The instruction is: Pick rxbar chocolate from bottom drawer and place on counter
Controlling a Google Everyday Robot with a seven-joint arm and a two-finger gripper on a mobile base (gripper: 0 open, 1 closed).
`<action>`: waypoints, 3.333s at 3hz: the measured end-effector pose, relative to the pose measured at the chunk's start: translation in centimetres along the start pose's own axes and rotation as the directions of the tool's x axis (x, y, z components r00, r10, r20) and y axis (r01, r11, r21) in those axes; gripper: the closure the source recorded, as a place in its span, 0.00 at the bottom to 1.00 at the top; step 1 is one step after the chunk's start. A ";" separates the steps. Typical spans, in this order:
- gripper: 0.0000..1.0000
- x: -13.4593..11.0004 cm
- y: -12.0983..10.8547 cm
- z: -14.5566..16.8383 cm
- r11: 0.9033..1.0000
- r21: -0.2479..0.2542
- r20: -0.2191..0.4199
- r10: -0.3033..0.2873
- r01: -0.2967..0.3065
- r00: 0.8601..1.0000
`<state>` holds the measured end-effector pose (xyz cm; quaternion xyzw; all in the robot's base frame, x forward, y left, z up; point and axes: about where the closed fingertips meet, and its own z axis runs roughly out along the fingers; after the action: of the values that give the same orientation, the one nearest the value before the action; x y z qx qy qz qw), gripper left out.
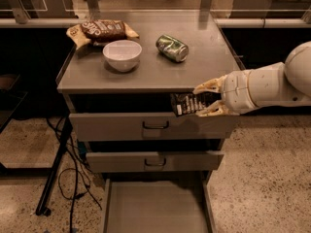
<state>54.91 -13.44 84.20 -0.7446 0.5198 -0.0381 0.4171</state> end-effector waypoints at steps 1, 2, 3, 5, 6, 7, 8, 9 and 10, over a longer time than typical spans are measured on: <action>1.00 0.0 0.0 0.0 1.000 0.000 0.000 0.000 0.000 1.000; 1.00 0.5 -2.0 0.6 1.000 -0.003 -0.003 -0.025 0.025 1.000; 1.00 2.1 -5.1 1.7 0.999 -0.020 -0.009 -0.049 0.048 0.999; 1.00 6.3 -9.5 2.6 0.999 -0.044 0.050 -0.001 0.003 0.999; 1.00 7.2 -11.4 3.3 0.998 -0.057 0.090 0.019 -0.014 0.996; 0.81 7.2 -12.1 2.8 0.999 -0.045 0.091 0.013 -0.009 0.996; 0.50 7.2 -12.1 2.8 0.999 -0.045 0.091 0.013 -0.009 0.996; 0.27 7.2 -12.1 2.8 0.999 -0.045 0.091 0.013 -0.009 0.996; 0.04 7.2 -12.1 2.8 0.999 -0.045 0.091 0.013 -0.009 0.996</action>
Offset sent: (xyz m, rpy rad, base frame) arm 0.0519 0.0005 0.0217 -0.0407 -0.0348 0.0309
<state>68.57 -16.24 87.64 -0.7518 0.5050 0.0099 0.4239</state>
